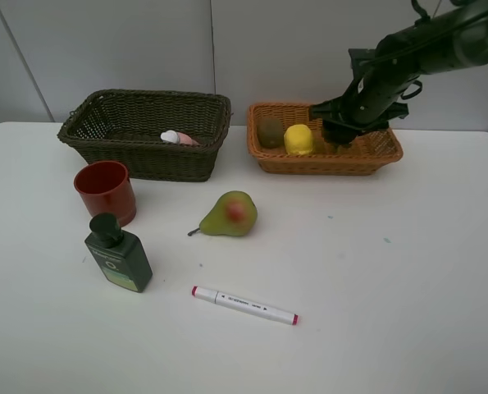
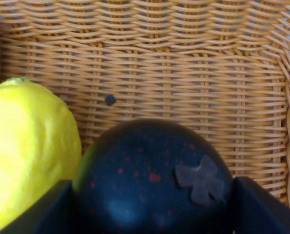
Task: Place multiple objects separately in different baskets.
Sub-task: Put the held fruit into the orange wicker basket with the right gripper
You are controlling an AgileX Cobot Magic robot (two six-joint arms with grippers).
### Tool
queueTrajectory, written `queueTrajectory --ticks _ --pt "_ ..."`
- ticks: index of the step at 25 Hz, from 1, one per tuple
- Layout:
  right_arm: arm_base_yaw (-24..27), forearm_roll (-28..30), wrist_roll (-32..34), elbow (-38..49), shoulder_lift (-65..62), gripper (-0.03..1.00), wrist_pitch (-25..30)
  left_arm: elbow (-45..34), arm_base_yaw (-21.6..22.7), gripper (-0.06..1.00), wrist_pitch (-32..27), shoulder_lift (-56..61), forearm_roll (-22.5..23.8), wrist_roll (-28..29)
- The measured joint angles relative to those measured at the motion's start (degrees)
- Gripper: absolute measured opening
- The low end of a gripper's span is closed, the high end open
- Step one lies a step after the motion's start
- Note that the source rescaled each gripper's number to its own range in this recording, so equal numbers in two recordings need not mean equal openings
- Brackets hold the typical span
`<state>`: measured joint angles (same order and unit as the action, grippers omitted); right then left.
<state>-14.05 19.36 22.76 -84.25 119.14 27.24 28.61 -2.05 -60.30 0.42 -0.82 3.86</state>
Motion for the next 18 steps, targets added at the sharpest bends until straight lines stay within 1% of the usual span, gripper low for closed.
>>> queueTrajectory --ticks 7,15,18 --pt "0.0 -1.1 -2.4 0.0 -0.1 0.63 0.0 0.0 0.0 1.00 0.0 0.0 0.0 0.0" --pt "0.0 -1.1 -2.5 0.0 -1.0 0.63 0.1 0.0 0.0 1.00 0.0 0.0 0.0 0.0" --pt "0.0 -1.1 -1.7 0.0 -1.0 0.63 0.7 0.0 0.0 1.00 0.0 0.0 0.0 0.0"
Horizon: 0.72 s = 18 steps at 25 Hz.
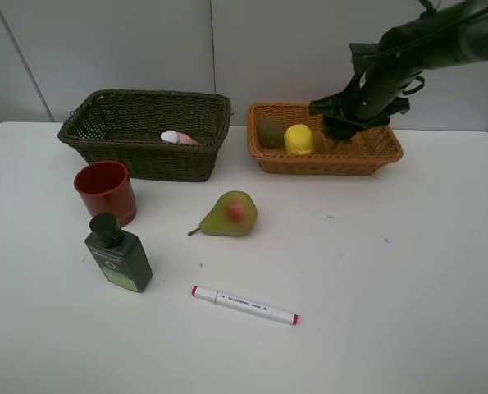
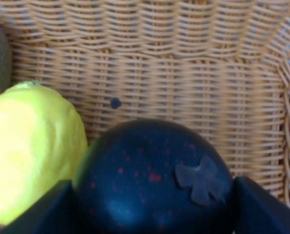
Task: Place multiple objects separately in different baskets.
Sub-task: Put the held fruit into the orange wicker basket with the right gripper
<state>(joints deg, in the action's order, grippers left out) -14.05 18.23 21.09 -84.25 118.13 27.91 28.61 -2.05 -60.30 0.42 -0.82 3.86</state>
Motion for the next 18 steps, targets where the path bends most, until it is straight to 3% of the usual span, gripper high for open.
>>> queueTrajectory --ticks 18 --pt "0.0 -0.2 1.1 0.0 0.0 0.63 0.6 0.0 0.0 1.00 0.0 0.0 0.0 0.0"
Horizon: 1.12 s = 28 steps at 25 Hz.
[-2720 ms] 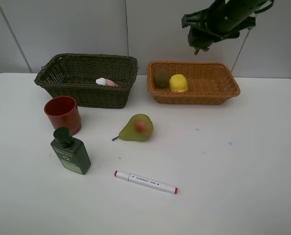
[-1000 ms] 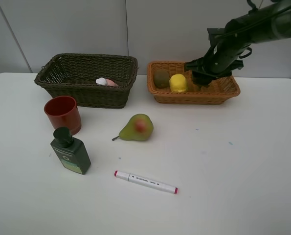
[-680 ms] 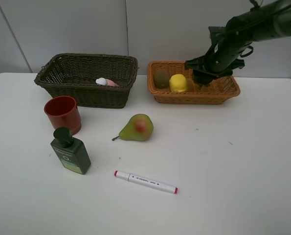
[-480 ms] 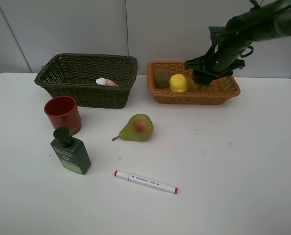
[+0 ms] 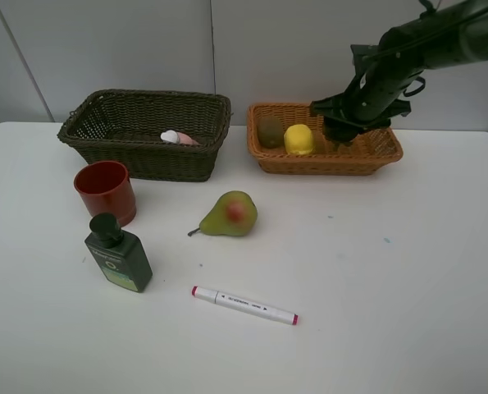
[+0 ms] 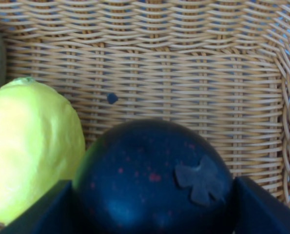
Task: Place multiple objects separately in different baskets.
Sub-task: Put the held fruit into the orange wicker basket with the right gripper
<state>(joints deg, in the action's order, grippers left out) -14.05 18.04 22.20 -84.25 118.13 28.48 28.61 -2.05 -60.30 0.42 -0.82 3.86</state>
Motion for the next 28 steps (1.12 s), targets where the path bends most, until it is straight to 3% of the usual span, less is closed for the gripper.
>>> queueTrajectory --ticks 6,7,10,13,28 --pt "0.0 -1.2 0.4 0.0 0.0 0.63 1.1 0.0 0.0 1.00 0.0 0.0 0.0 0.0" --pt "0.0 -1.2 0.6 0.0 0.0 0.67 1.4 0.0 0.0 1.00 0.0 0.0 0.0 0.0" --pt "0.0 -1.2 1.2 0.0 0.0 0.91 2.0 0.0 0.0 1.00 0.0 0.0 0.0 0.0" --pt "0.0 -1.2 1.6 0.0 0.0 0.98 2.5 0.0 0.0 1.00 0.0 0.0 0.0 0.0" --pt "0.0 -1.2 1.7 0.0 -1.2 1.00 4.5 0.0 0.0 1.00 0.0 0.0 0.0 0.0"
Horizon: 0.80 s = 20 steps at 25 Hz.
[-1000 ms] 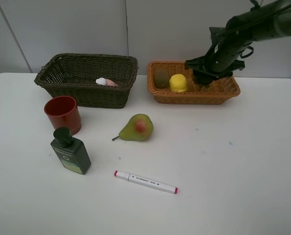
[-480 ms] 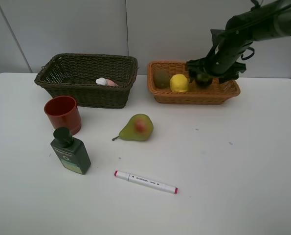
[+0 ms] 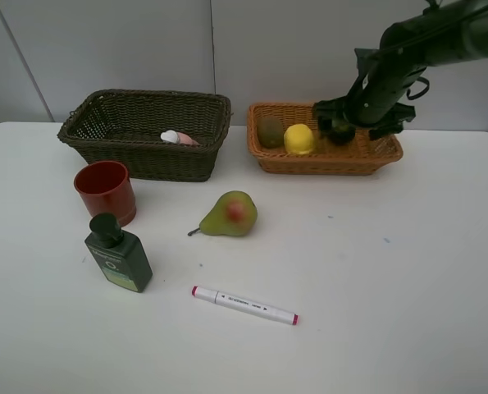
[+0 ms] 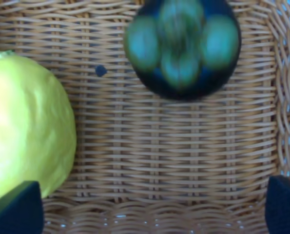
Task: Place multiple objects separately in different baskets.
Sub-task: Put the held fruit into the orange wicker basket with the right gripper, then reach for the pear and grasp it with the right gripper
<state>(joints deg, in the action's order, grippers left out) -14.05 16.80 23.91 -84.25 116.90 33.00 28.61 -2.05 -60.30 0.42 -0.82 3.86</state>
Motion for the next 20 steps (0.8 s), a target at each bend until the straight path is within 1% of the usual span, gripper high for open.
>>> queueTrajectory --ticks 5,9,15,20 --pt "-0.4 0.1 0.0 0.0 -4.7 1.00 1.0 0.0 0.0 1.00 0.0 0.0 0.0 0.0" --pt "-2.2 0.1 0.0 0.0 -8.8 1.00 4.1 0.0 0.0 1.00 0.0 0.0 0.0 0.0" --pt "-6.1 0.0 0.0 0.0 -14.2 1.00 13.6 0.0 0.0 1.00 0.0 0.0 0.0 0.0" --pt "-10.7 -1.0 -0.3 0.0 -17.0 1.00 19.3 0.0 0.0 1.00 0.0 0.0 0.0 0.0"
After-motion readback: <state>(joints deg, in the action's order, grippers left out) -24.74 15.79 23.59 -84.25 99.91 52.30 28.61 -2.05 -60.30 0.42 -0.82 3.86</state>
